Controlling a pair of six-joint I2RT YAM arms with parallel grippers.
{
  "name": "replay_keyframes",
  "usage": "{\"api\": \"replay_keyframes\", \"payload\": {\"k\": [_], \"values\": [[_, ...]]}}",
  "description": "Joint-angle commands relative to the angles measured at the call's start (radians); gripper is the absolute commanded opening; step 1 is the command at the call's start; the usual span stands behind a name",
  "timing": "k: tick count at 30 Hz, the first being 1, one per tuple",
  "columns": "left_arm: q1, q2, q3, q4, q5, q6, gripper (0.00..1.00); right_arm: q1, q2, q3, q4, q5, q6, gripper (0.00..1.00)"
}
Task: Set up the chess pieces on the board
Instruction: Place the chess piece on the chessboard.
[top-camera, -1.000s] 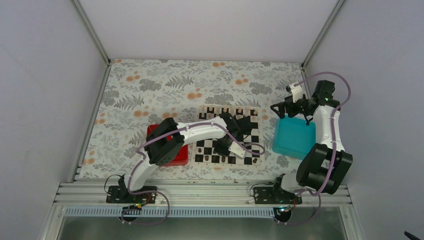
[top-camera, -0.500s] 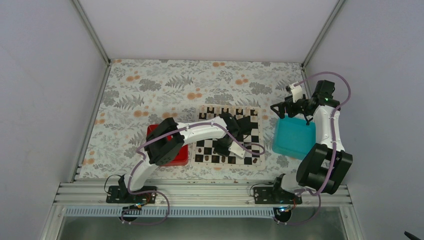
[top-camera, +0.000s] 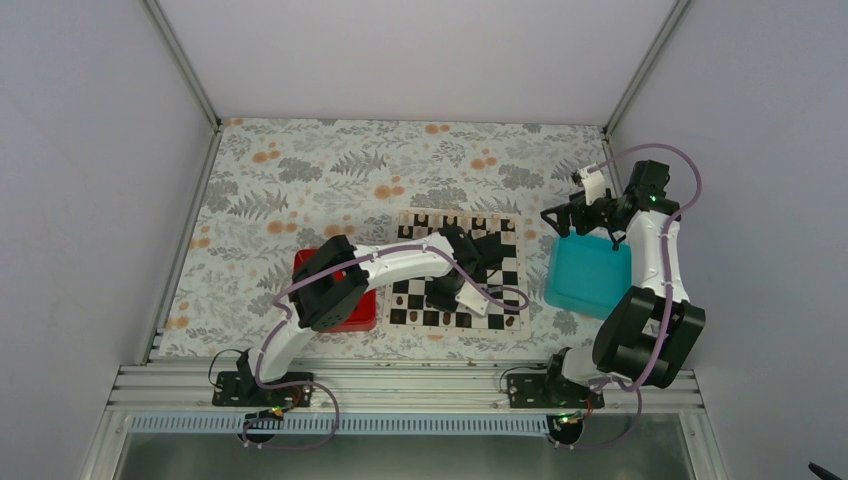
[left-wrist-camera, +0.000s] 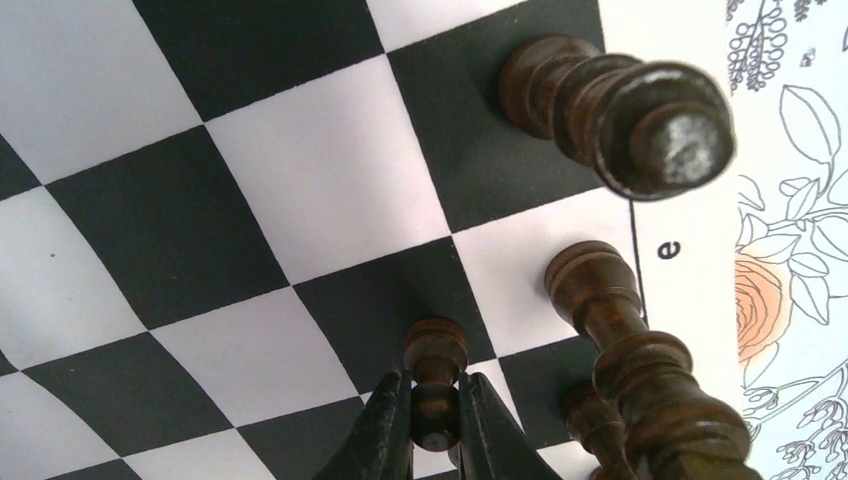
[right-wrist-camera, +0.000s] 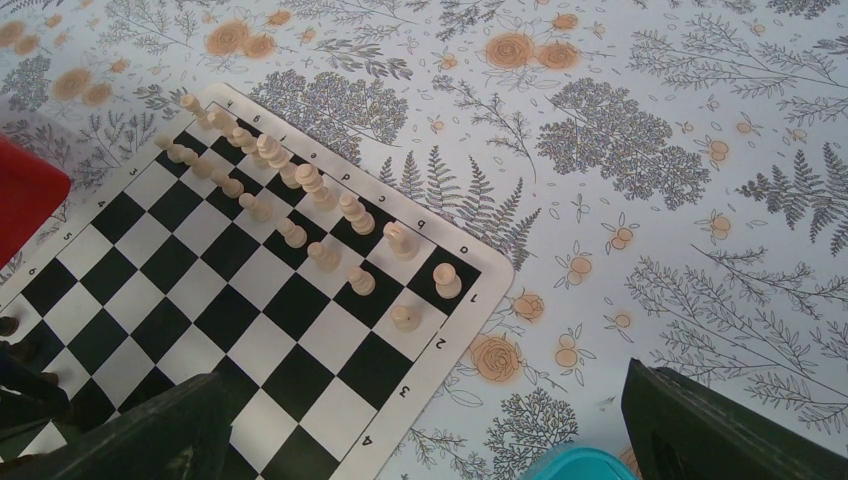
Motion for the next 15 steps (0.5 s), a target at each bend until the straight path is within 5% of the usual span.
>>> {"api": "replay_keyframes", "payload": {"k": [1, 15], "values": [[-0.005, -0.013, 0.015, -0.018, -0.013, -0.007, 0.09, 0.008, 0.004, -0.008, 0.007, -0.023, -0.009, 1.0], [-0.007, -0.005, 0.057, -0.024, -0.005, -0.007, 0.09, 0.008, 0.006, -0.008, 0.006, -0.021, -0.012, 1.0]]}}
